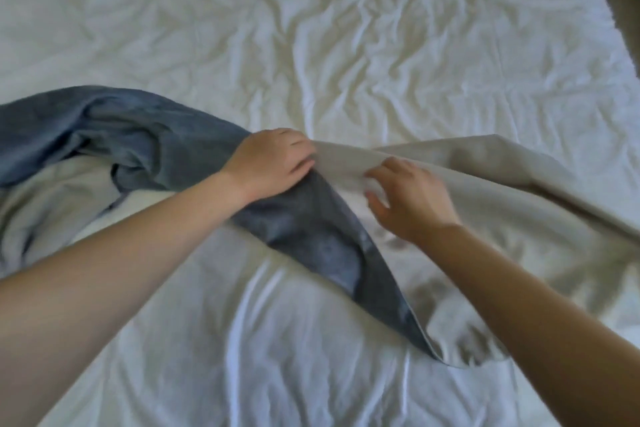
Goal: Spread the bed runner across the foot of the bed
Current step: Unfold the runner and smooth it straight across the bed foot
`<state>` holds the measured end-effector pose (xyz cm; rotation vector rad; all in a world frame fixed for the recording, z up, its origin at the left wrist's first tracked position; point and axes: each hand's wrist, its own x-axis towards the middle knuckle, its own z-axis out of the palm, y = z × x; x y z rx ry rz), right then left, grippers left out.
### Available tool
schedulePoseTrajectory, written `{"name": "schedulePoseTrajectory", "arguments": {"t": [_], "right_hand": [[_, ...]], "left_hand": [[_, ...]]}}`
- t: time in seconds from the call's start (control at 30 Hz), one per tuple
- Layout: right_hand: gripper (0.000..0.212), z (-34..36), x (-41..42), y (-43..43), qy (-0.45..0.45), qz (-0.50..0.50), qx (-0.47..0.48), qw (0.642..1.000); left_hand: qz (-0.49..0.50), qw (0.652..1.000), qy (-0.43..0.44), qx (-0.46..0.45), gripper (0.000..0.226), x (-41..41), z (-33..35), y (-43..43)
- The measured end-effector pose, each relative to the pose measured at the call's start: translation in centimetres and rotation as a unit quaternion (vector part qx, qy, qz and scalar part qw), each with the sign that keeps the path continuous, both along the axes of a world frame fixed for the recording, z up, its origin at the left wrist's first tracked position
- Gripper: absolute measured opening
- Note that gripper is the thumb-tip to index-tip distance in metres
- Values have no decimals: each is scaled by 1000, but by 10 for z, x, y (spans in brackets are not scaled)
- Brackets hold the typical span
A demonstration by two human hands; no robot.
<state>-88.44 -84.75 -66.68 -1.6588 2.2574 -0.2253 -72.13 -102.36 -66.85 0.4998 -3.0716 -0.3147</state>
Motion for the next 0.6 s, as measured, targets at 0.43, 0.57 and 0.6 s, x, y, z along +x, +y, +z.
{"name": "schedulePoseTrajectory", "arguments": {"t": [0.43, 0.57, 0.6], "right_hand": [[27, -23, 80, -78, 27, 61, 61, 996], [21, -14, 53, -82, 53, 66, 21, 996], [20, -11, 47, -86, 58, 65, 17, 996]], "left_hand": [[109, 983, -145, -44, 15, 75, -18, -29], [120, 987, -99, -51, 20, 62, -18, -33], [119, 987, -89, -53, 21, 60, -16, -36]]}}
